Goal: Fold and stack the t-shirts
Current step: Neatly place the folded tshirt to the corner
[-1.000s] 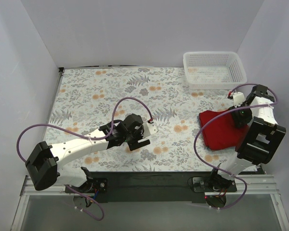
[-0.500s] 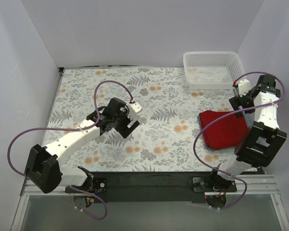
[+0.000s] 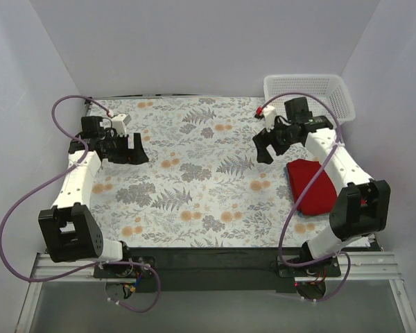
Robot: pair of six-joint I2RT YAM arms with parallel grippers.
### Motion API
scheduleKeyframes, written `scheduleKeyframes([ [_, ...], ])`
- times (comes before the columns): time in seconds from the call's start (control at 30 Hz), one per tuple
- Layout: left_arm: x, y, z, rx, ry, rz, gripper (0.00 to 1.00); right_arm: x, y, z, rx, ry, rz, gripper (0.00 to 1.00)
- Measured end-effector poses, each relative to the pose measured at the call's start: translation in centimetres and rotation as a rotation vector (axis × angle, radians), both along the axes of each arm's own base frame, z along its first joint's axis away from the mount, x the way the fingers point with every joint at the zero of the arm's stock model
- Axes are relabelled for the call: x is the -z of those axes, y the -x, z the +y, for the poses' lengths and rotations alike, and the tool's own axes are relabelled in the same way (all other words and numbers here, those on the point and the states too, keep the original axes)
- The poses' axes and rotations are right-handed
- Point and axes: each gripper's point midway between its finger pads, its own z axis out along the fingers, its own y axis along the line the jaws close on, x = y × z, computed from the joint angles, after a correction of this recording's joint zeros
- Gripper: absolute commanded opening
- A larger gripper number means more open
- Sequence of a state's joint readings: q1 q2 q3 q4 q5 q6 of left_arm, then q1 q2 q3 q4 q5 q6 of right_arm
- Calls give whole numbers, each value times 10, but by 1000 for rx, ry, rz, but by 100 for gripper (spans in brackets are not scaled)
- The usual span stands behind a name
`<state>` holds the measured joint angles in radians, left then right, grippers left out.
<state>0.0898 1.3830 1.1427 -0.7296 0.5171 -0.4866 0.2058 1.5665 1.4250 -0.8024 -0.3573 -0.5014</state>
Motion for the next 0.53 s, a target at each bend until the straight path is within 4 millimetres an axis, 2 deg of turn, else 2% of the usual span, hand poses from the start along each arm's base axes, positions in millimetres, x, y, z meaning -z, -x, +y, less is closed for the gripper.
scheduleKeyframes([
  [0.07, 5, 1, 11, -29, 32, 33, 86, 18, 15, 23, -27, -34, 54, 98],
  [0.13, 14, 5, 16, -41, 58, 75, 86, 38, 32, 35, -38, -48, 112, 98],
  [0.2, 24, 14, 13, -31, 83, 111, 86, 60, 52, 42, -46, -45, 169, 98],
  [0.3, 40, 33, 5, -15, 114, 167, 86, 84, 86, 42, -52, -28, 239, 98],
  [0.4, 50, 47, 2, -12, 124, 200, 86, 89, 102, 37, -47, -21, 238, 98],
  [0.53, 49, 46, 2, -12, 124, 195, 86, 75, 100, 34, -39, -32, 165, 98],
])
